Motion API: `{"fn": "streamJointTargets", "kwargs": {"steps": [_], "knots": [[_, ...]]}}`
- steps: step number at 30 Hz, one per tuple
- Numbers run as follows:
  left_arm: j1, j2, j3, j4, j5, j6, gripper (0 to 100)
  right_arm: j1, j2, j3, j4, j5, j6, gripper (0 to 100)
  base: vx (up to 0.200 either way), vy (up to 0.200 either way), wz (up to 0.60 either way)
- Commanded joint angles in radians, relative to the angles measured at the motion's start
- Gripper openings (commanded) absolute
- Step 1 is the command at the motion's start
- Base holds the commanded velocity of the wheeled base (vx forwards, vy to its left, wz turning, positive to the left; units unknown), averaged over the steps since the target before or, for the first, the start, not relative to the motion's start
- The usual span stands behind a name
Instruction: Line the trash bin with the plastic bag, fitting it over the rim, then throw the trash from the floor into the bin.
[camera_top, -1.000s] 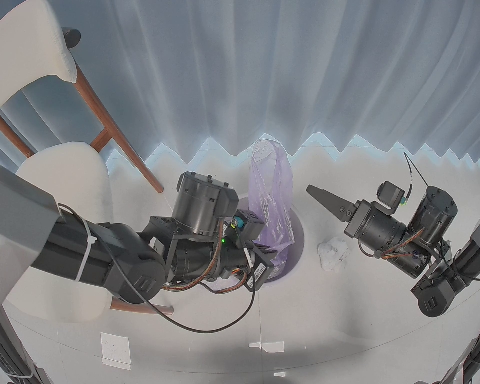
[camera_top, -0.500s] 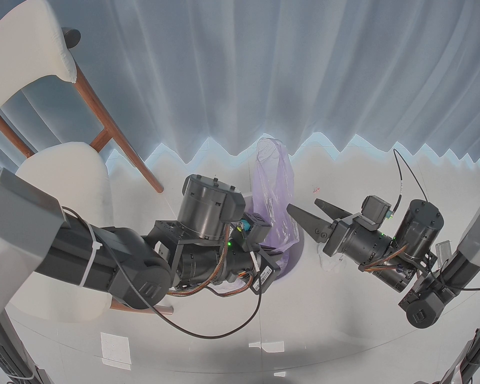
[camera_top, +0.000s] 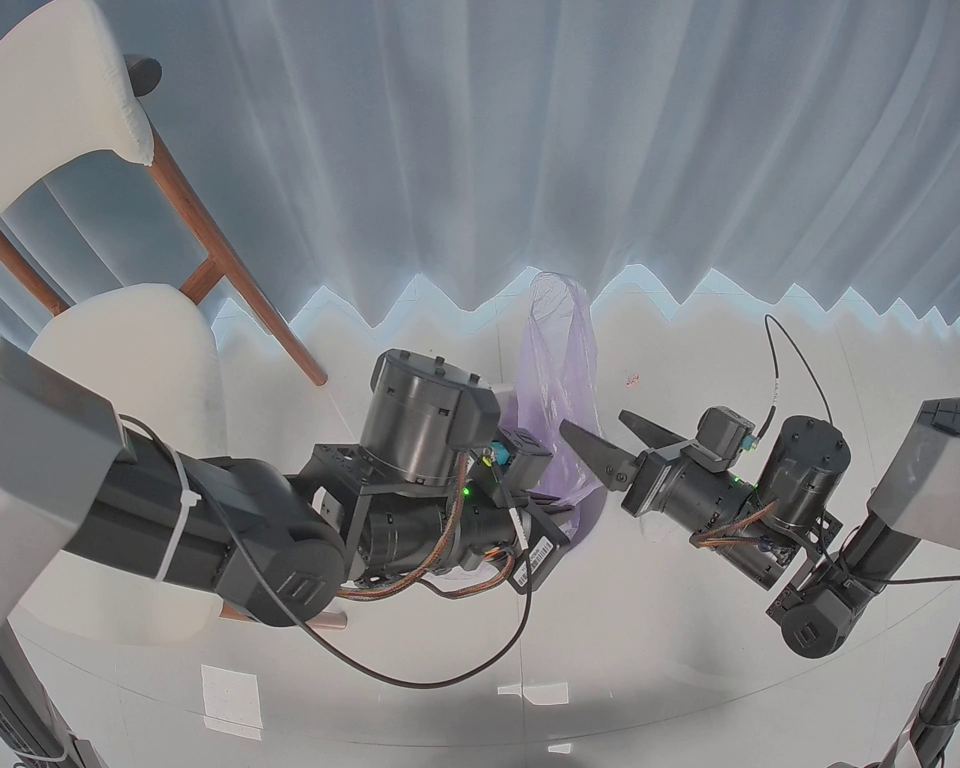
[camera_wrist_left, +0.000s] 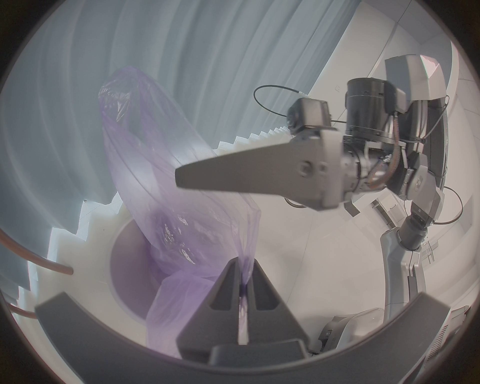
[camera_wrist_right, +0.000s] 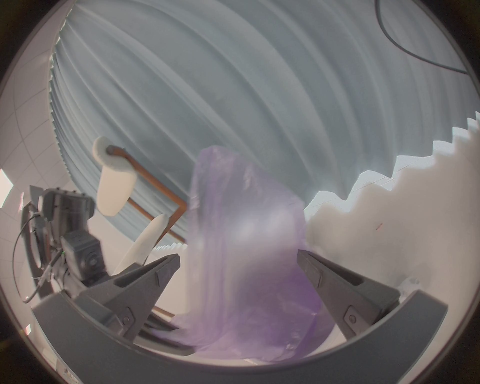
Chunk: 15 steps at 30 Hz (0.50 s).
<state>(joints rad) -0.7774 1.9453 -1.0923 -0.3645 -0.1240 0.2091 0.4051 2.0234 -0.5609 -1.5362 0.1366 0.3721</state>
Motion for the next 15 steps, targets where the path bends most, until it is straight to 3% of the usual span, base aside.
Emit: {"fn": "streamJointTargets", "kwargs": {"steps": [1, 15], "knots": [[0.000, -0.009, 0.000, -0.001, 0.003, -0.001, 0, -0.026, 0.015, -0.031, 0.002, -0.017, 0.002, 100, 0.000, 0.000, 0.00], [-0.037, -0.036, 0.006, -0.001, 0.006, -0.002, 0, -0.051, 0.026, -0.044, 0.011, -0.031, 0.004, 100, 0.000, 0.000, 0.00]]}}
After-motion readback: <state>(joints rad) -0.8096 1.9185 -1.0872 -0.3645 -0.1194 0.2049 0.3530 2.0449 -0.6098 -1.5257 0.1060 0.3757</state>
